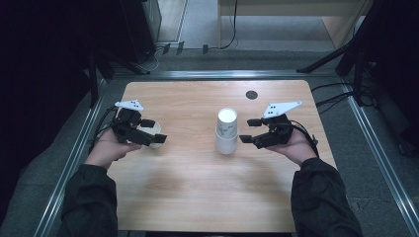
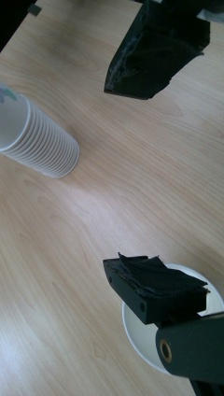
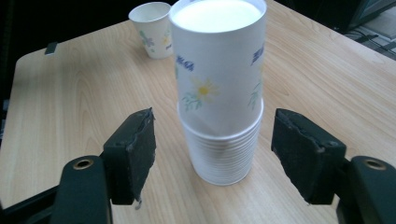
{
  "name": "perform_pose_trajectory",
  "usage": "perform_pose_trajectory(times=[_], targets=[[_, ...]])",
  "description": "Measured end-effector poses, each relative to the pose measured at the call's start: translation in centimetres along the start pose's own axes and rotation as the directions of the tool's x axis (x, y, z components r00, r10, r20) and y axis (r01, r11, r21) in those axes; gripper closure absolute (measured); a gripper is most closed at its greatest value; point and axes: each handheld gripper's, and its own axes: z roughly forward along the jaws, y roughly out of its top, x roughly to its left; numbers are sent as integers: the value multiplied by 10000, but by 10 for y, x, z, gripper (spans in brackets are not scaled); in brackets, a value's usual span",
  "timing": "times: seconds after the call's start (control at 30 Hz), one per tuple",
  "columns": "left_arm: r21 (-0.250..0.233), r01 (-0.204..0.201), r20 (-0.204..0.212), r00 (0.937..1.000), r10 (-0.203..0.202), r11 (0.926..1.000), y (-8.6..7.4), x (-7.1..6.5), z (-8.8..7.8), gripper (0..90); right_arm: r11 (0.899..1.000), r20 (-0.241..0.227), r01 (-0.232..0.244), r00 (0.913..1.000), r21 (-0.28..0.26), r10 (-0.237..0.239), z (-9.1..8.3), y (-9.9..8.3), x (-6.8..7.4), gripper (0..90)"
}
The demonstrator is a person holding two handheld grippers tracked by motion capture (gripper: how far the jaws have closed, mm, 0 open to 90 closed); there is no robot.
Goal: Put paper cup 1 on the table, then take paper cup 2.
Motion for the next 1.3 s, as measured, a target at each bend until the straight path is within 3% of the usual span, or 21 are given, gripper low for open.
perform_pose_trajectory(times=[0.3, 0.5, 0.63, 0.9, 1.13, 1.3], targets=[[289, -448, 127, 9989, 445, 9986, -3, -11, 13, 139, 9997, 84, -251, 9997, 46, 250, 7, 10, -14, 272], [503, -503, 174, 9986, 494, 9975, -7, -20, 23, 139, 9997, -55, -172, 9998, 186, 173, 15, 18, -17, 260], [506, -573, 629, 9966, 540, 9971, -10, -27, 32, 139, 9992, -172, 30, 9998, 390, -23, 24, 22, -17, 255], [693, -1128, 1099, 9884, 1048, 9912, -15, -39, 47, 139, 9983, -360, 212, 9992, 547, -193, 39, 28, -15, 238], [807, -1248, 1284, 9852, 1138, 9889, -16, -43, 53, 139, 9934, -499, 403, 9981, 1075, -351, 48, 38, -15, 232], [900, -1317, 1333, 9839, 1191, 9872, -16, -44, 56, 140, 9756, -688, 804, 9953, 2042, -676, 54, 54, -14, 232]])
